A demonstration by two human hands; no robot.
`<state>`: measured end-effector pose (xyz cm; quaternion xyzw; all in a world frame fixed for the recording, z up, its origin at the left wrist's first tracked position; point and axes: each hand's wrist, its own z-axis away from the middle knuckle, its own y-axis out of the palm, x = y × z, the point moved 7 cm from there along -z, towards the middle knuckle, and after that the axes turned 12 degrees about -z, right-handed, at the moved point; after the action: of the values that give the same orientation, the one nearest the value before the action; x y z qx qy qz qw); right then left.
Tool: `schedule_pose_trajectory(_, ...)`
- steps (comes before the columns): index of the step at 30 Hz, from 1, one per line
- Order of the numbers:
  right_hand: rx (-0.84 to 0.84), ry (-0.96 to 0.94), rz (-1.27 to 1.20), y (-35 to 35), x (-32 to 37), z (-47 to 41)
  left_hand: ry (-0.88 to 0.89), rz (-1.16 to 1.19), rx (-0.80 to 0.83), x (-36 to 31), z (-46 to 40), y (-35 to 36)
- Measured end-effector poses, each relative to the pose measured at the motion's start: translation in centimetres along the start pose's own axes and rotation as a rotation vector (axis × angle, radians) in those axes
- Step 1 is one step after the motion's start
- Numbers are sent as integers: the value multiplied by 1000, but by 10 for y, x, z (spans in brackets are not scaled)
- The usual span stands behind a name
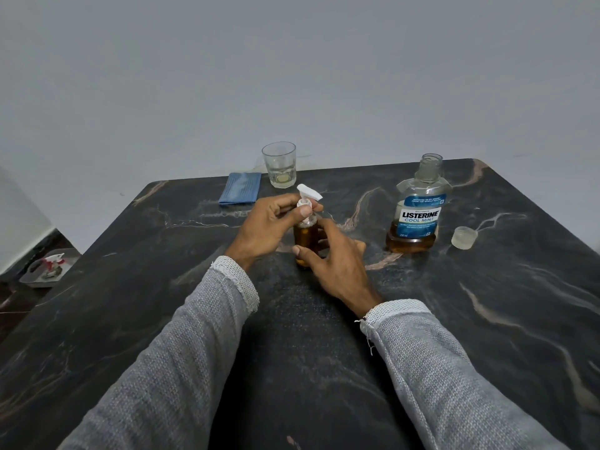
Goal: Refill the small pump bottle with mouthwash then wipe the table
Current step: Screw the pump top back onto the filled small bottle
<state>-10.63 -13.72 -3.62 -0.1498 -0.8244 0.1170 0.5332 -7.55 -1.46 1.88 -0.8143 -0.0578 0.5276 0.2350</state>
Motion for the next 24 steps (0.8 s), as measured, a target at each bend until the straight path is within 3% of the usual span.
schedule_pose_trajectory(10,9,29,37,0,-2,4,-137,25,-116,9,24,-7)
schedule_pose_trajectory(16,-44,45,8,-27,4,18,-185,-73,-557,-2,67,-28)
schedule_pose_trajectory(18,-92,24,30,-47,4,24,-133,-51,-553,-15,76,-12)
schedule_pose_trajectory(24,-320,-17,159,-126,-10,40,-110,10,-332,-35,58,69)
